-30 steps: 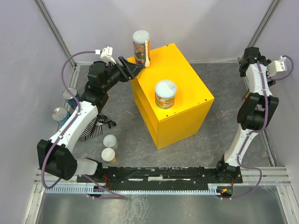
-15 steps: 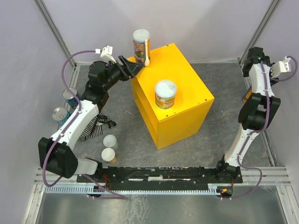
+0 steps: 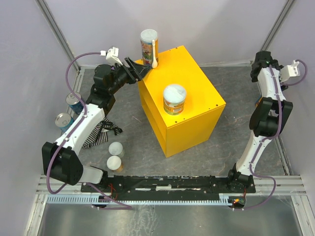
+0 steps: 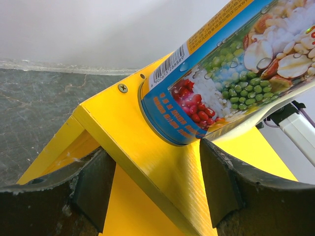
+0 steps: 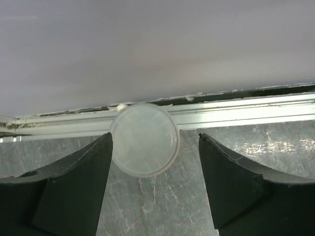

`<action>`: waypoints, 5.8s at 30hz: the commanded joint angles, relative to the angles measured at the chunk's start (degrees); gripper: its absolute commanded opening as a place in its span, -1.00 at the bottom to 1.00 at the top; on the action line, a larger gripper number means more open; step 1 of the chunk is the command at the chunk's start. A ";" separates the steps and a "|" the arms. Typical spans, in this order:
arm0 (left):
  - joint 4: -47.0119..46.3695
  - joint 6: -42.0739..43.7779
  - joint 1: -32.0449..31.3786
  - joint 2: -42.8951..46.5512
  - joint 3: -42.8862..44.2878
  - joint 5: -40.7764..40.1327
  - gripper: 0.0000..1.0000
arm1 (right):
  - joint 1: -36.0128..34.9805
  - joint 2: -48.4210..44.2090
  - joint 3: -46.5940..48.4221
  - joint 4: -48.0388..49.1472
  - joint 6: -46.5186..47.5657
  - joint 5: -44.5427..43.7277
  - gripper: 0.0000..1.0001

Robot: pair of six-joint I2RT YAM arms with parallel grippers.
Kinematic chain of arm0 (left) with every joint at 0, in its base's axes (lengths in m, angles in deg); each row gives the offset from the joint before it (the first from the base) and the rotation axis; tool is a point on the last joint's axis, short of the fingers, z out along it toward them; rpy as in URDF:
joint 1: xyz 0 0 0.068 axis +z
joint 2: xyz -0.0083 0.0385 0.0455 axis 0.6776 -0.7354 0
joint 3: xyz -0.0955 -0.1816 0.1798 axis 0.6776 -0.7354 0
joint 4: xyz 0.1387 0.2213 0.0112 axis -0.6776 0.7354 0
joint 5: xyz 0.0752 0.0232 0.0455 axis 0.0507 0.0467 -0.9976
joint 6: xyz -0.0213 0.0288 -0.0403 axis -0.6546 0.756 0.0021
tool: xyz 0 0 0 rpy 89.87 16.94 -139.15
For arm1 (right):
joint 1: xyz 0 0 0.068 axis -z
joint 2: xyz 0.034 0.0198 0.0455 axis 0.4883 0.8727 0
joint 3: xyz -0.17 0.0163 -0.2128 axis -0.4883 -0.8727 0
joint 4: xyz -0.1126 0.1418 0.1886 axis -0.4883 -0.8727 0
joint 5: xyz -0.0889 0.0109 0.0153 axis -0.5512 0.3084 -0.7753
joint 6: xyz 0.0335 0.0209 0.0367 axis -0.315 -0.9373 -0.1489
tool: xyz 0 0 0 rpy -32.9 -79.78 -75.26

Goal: Place and organize the canned foods onto the counter

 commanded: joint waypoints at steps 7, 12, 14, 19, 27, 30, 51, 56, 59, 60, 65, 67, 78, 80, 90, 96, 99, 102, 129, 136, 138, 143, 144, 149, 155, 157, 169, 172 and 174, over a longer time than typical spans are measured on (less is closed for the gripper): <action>-3.17 1.85 0.33 0.13 4.00 -0.02 0.48 | -1.48 -0.16 2.81 -2.37 -2.89 -2.02 0.58; -3.32 1.98 0.53 -0.22 4.02 0.14 0.48 | -1.82 0.56 4.18 -4.17 -3.48 -3.01 0.57; -3.53 1.86 0.55 -0.41 3.93 0.21 0.48 | -1.98 0.62 4.18 -4.75 -3.78 -3.83 0.58; -4.12 1.45 0.61 -1.01 4.20 0.40 0.48 | -1.98 0.10 4.25 -6.25 -3.64 -5.22 0.53; -5.82 0.26 0.81 -1.94 3.86 0.40 0.48 | -2.02 0.14 6.23 -8.01 -3.40 -4.13 0.48; -6.39 -0.04 0.81 -1.58 3.09 0.37 0.48 | -3.01 0.00 5.68 -5.55 0.01 -4.26 0.48; -12.62 -1.60 0.64 -1.63 -3.35 -2.62 0.48 | -9.05 2.00 3.87 -1.96 5.85 -9.54 0.49; -13.39 -0.66 0.64 -1.68 -4.73 -0.99 0.48 | -9.40 4.06 5.36 -6.97 -0.35 -11.56 0.49; -14.42 0.09 0.60 -1.40 -6.30 -0.33 0.48 | -9.73 5.14 5.87 -9.64 -3.27 -12.84 0.49; -15.27 0.01 0.64 -1.44 -6.79 0.18 0.48 | -9.96 5.78 6.31 -11.07 -4.96 -13.28 0.49; -19.92 -0.60 0.59 -2.13 -8.97 1.91 0.48 | -10.45 7.76 4.83 -12.55 -8.66 -15.20 0.49; -21.48 -0.78 0.59 -2.65 -9.53 2.26 0.48 | -10.42 8.01 3.79 -11.63 -9.01 -15.90 0.50; -28.43 -2.29 0.62 -4.59 -13.42 3.23 0.48 | -9.78 11.32 2.55 -10.43 -11.02 -18.27 0.52; -28.95 -2.29 0.54 -4.59 -14.01 3.22 0.48 | -9.59 12.19 2.74 -10.64 -12.18 -18.43 0.52; -30.32 -2.01 0.29 -6.38 -14.70 3.18 0.48 | -9.17 16.39 6.73 -13.57 -17.27 -20.25 0.52; -30.91 -1.95 -0.03 -8.45 -13.59 3.35 0.48 | -9.13 17.53 8.47 -14.15 -18.36 -21.85 0.53; -31.23 -1.76 -0.22 -9.72 -12.94 3.53 0.48 | -9.08 17.89 9.48 -14.14 -18.36 -22.73 0.53; -31.91 -1.85 -0.24 -10.96 -12.41 4.02 0.47 | -8.95 18.30 10.14 -14.20 -18.39 -23.08 0.53; -32.86 -1.40 0.00 -19.01 -6.08 9.20 0.48 | -8.66 19.78 13.35 -17.49 -23.03 -23.18 0.98; -33.21 -1.50 0.20 -19.20 -6.09 9.44 0.48 | -8.00 20.24 14.36 -20.83 -26.66 -22.89 1.00; -33.29 -1.50 0.20 -19.21 -6.19 9.45 0.48 | -7.91 20.24 14.38 -21.06 -26.92 -23.06 1.00; -33.14 -1.28 0.46 -18.75 -6.80 9.34 0.48 | -7.97 20.61 14.50 -21.52 -27.80 -23.00 0.99; -33.12 -1.24 0.46 -18.68 -6.87 9.37 0.48 | -7.95 20.66 14.55 -21.73 -27.97 -23.07 0.99; -33.12 -1.13 0.61 -18.61 -7.31 9.46 0.48 | -7.53 21.61 15.61 -25.54 -31.86 -22.85 0.99; -32.94 -1.14 0.81 -18.93 -7.08 9.86 0.48 | -7.08 22.44 16.99 -28.85 -34.85 -22.82 0.98; -33.05 -1.06 0.82 -18.93 -7.18 9.90 0.48 | -7.05 22.45 16.94 -29.28 -35.78 -22.77 0.96; -33.21 -0.88 1.57 -18.79 -7.87 10.08 0.48 | -6.71 21.75 16.08 -30.17 -39.45 -21.18 0.71; -33.37 -0.88 1.54 -18.85 -7.96 10.13 0.48 | -6.76 21.56 15.70 -29.85 -39.42 -21.32 0.64; -33.51 -0.92 1.61 -18.89 -8.04 10.17 0.48 | -6.73 21.37 15.46 -29.65 -39.44 -21.04 0.58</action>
